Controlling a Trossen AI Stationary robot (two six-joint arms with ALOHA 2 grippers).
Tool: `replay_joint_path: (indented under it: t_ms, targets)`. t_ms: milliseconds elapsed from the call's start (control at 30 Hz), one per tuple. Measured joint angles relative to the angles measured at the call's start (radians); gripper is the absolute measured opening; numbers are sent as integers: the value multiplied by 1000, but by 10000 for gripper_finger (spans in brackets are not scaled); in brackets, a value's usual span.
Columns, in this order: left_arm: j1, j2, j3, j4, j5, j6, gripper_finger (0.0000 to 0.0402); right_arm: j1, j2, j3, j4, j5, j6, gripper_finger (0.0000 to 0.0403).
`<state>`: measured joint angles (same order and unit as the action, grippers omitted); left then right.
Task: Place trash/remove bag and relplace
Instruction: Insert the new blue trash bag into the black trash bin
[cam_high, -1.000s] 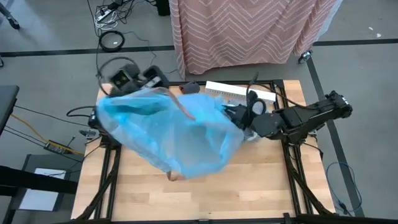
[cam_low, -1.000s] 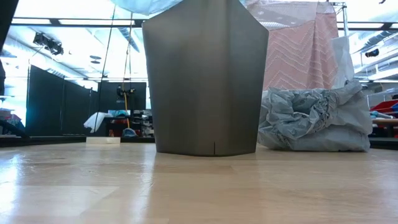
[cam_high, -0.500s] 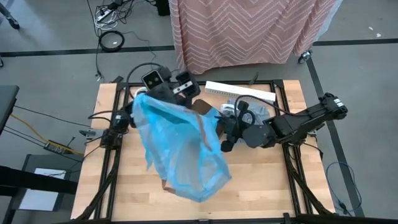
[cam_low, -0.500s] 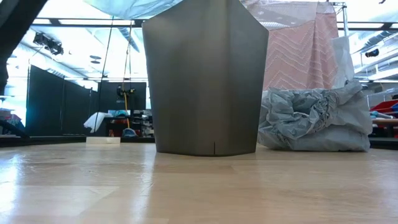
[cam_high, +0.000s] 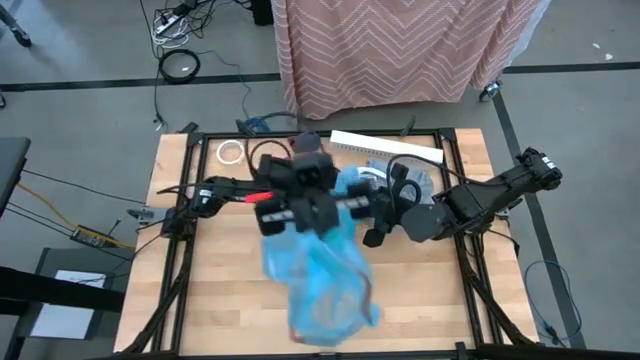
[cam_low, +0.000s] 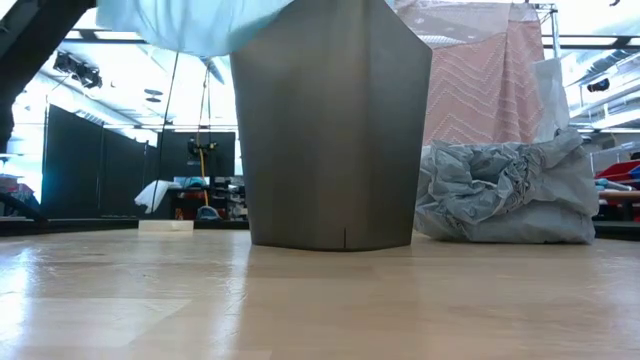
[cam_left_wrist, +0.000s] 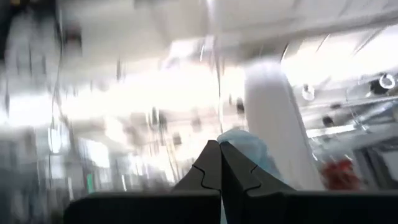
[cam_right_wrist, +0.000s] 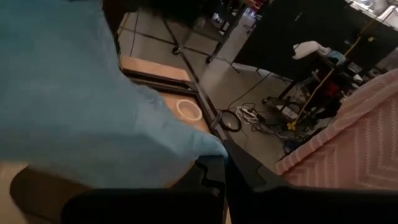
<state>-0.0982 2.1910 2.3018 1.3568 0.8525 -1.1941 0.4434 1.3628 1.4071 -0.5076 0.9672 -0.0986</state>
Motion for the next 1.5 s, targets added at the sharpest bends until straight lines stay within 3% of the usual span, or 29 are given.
replay_joint_path:
  t_ms: [167, 367, 533, 733, 800, 1033, 1167, 1300, 1400, 1500]
  targets:
    - [14, 2, -4, -323, 257, -7, 0, 1, -1, 0, -13, -2, 18, 0]
    - [41, -3, -1, -601, 421, -4, 0, 0, 0, -2, -30, -2, 32, 0]
    - [66, -11, 0, -659, 450, -36, 0, -3, 0, -3, -90, 6, 94, 0]
    - [106, -75, -5, -876, 464, -44, 0, -8, -3, -1, -139, -12, 177, 0]
    - [124, -106, -7, -869, 456, 1, 0, -4, -3, 3, -123, -43, 180, 0]
    - [139, -206, -1, -543, 459, 190, 0, 2, -3, 2, -93, -56, 155, 0]
    - [173, -210, -6, -470, 378, 312, 0, 8, -3, 2, -86, -59, 150, 0]
    - [246, -228, -4, -484, 109, 463, 0, 8, -3, 2, -71, -63, 150, 0]
    - [299, -232, -2, -595, -73, 544, 0, 8, -3, 2, -60, -69, 152, 0]
    - [341, -232, -5, -805, -165, 649, 0, 13, -3, 1, -60, -73, 158, 0]
